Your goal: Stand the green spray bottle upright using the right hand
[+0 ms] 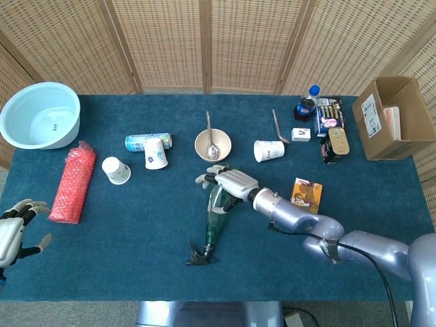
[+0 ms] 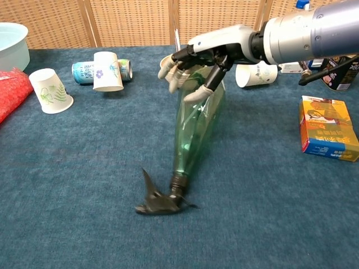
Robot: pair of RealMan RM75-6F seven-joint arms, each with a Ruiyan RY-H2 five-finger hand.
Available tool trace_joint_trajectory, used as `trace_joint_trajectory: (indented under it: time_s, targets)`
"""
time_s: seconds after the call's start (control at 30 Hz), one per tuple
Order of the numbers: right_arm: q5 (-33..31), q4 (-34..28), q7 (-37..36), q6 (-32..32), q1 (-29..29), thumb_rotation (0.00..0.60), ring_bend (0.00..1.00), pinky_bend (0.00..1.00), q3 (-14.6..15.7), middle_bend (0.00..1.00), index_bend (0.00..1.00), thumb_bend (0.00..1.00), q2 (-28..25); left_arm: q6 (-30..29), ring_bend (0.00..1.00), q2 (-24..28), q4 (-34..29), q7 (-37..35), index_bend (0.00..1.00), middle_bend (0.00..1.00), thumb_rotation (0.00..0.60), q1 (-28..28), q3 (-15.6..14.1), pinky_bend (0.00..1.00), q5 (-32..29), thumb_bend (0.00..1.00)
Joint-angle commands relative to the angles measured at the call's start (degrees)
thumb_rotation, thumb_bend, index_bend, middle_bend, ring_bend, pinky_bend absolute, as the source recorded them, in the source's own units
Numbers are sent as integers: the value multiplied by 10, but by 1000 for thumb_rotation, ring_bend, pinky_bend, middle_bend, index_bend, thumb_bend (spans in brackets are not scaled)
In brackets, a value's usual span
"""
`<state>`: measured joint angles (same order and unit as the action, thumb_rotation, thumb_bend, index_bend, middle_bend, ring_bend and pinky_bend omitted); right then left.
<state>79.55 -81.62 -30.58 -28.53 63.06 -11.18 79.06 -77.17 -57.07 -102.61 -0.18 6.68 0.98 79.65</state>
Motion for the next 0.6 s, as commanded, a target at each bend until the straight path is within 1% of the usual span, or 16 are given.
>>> trace_joint_trajectory:
  time_s: [0.03,0.13,0.27,0.47,0.53,0.6]
  targets:
    - [-21,-11,34,14,2,558,55,60,7,377,163,336,-15,-1,176,-1,2,-2,316,267,600,0,1,228,2,365]
    - [-48,-25,74,18,-1,553,57,63,15,393,164,327,-31,1,176,-3,4,-5,316,267,600,3,2,228,5,365]
    - [-89,-53,131,16,-10,548,58,64,32,394,165,322,-58,3,177,-7,7,-8,316,267,600,7,3,228,11,366]
    - [-154,-105,209,-15,-31,548,58,71,60,395,166,323,-100,7,176,-12,11,-12,316,267,600,14,5,228,19,366]
    - [-175,-124,231,-30,-45,548,58,77,76,395,166,323,-122,10,176,-14,13,-13,316,267,600,19,7,228,22,366]
    - [-195,-144,255,-47,-54,546,58,81,85,395,166,323,-136,13,175,-16,15,-14,316,267,600,22,8,228,24,366]
